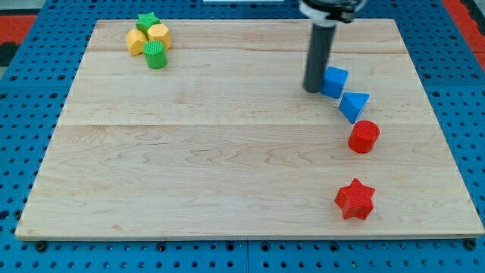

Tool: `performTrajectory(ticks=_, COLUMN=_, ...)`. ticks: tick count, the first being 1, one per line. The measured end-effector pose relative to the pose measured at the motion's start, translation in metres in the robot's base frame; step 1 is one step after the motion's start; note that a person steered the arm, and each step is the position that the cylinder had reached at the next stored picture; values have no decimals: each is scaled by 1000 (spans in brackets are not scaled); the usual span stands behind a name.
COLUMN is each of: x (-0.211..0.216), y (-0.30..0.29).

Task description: Move the red star below the red circle

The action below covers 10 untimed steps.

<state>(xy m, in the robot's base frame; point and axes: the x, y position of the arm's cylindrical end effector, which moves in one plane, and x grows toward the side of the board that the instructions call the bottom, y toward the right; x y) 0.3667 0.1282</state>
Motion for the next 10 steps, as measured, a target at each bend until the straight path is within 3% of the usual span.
performTrajectory(ticks=1, x=11, y=-9)
performTrajectory(ticks=3, x=198, y=-31)
performTrajectory(ticks=4, x=235, y=-24)
performTrajectory(ticks=5, x=250, y=0)
performTrajectory(ticks=6, x=203, y=0)
performTrajectory(ticks=7, x=210, y=28)
performTrajectory(ticks=8, x=210, y=13)
performTrajectory(ticks=9, x=209, y=69)
performTrajectory(ticks=10, x=222, y=85)
